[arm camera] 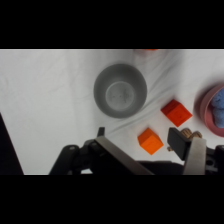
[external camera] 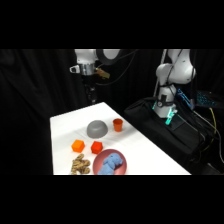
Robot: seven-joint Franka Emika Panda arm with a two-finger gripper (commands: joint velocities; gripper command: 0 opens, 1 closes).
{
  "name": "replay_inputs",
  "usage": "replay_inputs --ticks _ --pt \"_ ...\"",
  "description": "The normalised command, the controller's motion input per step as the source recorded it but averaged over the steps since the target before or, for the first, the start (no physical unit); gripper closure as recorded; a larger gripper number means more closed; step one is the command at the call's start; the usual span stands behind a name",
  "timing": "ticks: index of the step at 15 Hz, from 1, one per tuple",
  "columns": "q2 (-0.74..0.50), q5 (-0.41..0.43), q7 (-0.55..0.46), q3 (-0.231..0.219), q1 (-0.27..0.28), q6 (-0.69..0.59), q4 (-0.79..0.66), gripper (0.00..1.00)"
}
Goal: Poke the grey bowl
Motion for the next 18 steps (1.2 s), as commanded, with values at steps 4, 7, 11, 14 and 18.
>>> replay_inputs --ticks 4,7,11,14,18 --pt "0.10 -0.021 -0.02 -0.024 -0.040 0.21 0.08 0.74" --pt "0.12 0.019 -0.02 -0.013 -0.037 0.29 0.03 1.00" --pt "0.16 0.044 0.00 -0.013 -0.042 0.34 -0.03 1.00" --pt "0.17 0.057 -0.02 -0.014 -0.047 0.33 -0.05 1.00" --pt "0.16 0.087 -0.09 0.004 -0.061 0.31 -0.02 1.00"
